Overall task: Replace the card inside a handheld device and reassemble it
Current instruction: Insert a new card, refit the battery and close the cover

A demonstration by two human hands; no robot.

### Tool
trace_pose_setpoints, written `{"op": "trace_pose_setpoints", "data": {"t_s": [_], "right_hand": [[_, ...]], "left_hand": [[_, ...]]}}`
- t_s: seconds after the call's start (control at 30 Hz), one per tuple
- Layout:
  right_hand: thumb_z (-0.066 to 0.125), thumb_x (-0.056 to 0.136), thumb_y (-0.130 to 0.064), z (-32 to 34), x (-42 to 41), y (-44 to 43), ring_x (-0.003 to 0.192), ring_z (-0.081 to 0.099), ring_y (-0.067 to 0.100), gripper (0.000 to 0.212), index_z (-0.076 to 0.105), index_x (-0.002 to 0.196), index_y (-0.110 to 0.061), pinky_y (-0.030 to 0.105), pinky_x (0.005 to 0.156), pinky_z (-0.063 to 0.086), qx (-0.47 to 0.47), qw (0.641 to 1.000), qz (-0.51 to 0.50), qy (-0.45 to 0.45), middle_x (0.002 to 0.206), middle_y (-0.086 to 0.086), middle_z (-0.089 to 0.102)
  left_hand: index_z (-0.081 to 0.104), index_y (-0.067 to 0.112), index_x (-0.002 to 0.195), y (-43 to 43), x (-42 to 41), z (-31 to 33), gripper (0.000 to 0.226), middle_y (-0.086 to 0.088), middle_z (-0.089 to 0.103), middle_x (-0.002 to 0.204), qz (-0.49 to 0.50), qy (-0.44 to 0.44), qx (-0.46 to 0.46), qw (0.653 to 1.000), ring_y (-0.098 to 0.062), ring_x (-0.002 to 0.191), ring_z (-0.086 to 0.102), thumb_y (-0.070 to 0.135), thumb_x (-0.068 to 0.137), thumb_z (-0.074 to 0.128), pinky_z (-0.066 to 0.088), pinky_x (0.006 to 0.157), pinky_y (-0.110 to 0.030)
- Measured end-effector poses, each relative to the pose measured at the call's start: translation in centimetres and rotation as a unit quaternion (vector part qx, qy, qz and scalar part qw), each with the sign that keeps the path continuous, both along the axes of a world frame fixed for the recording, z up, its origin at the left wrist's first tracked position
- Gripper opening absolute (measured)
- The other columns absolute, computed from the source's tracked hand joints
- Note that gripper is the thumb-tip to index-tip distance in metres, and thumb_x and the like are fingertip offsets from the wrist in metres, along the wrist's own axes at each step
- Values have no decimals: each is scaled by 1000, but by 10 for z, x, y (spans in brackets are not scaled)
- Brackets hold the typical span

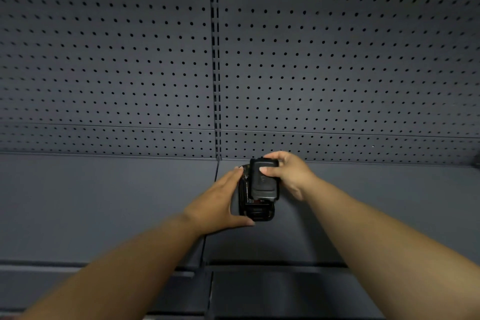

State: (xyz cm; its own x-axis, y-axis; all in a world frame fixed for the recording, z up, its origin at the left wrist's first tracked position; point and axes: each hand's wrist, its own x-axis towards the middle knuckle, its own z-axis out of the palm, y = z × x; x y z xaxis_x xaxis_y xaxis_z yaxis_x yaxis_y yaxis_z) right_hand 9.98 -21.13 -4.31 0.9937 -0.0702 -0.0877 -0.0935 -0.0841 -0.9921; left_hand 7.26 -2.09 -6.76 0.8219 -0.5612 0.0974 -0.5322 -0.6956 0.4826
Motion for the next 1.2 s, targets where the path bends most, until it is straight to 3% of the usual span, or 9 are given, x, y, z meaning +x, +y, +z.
{"op": "trace_pose_setpoints", "data": {"t_s": [0.13,0.37,0.5,0.57,0.7,0.83,1.03,1.13,1.2], "right_hand": [[66,79,7,-10,1,7,87,60,19,29,58,103,-8,30,87,51,-10,1000,19,-18,88,3,62],[63,84,2,-16,-4,6,77,61,9,34,58,117,-1,15,75,50,-52,997,62,-7,84,0,63],[58,89,-2,-16,-3,1,103,56,18,38,56,126,-3,31,103,44,-94,994,45,12,105,9,61],[62,86,-3,-17,-4,0,106,54,19,43,52,129,-2,36,108,39,-108,993,34,26,106,9,58],[65,83,1,-20,-5,0,73,56,9,40,53,120,7,18,75,46,-103,994,17,35,75,-2,56],[67,82,-3,-21,-7,0,68,50,3,37,58,118,0,12,65,40,-143,989,19,34,73,-6,49],[71,80,-13,-26,-10,-1,99,52,17,44,61,122,-9,25,94,41,-235,972,25,1,86,-8,49],[71,80,-27,-25,-10,-4,115,52,23,56,53,132,-16,32,108,38,-331,943,37,-17,115,7,50],[66,83,-38,-22,-12,-7,118,50,25,59,48,137,-22,32,107,37,-408,911,54,-16,116,9,45]], "left_hand": [[-4,25,148,0,1,-2,111,8,-3,160,-3,-21,28,999,-11,146,5,53,70,70,17,120,-33],[1,25,148,-1,3,-3,104,7,-5,160,-11,-46,55,997,-11,147,1,56,73,66,16,121,-37],[6,27,148,0,4,-4,98,8,-4,160,-20,-55,63,996,-10,147,2,56,75,64,17,121,-37],[7,27,148,0,6,-5,96,7,-3,160,-26,-60,70,995,-11,147,3,57,76,63,18,121,-38],[11,26,148,-1,8,-5,93,5,2,160,-46,-72,78,993,-13,147,3,56,77,62,16,122,-39],[12,25,148,-2,7,-1,87,4,2,160,-71,-83,91,990,-3,140,-5,53,80,60,-1,117,-26],[21,26,146,-2,9,-4,75,3,16,159,-79,-63,103,989,-11,146,12,50,84,56,1,112,-19],[27,26,145,-2,8,-2,72,3,22,157,-73,-54,96,991,-12,144,19,50,84,57,10,113,-19],[29,26,144,-3,8,-1,72,3,24,156,-74,-53,101,991,-11,143,22,50,83,58,13,113,-19]]}}
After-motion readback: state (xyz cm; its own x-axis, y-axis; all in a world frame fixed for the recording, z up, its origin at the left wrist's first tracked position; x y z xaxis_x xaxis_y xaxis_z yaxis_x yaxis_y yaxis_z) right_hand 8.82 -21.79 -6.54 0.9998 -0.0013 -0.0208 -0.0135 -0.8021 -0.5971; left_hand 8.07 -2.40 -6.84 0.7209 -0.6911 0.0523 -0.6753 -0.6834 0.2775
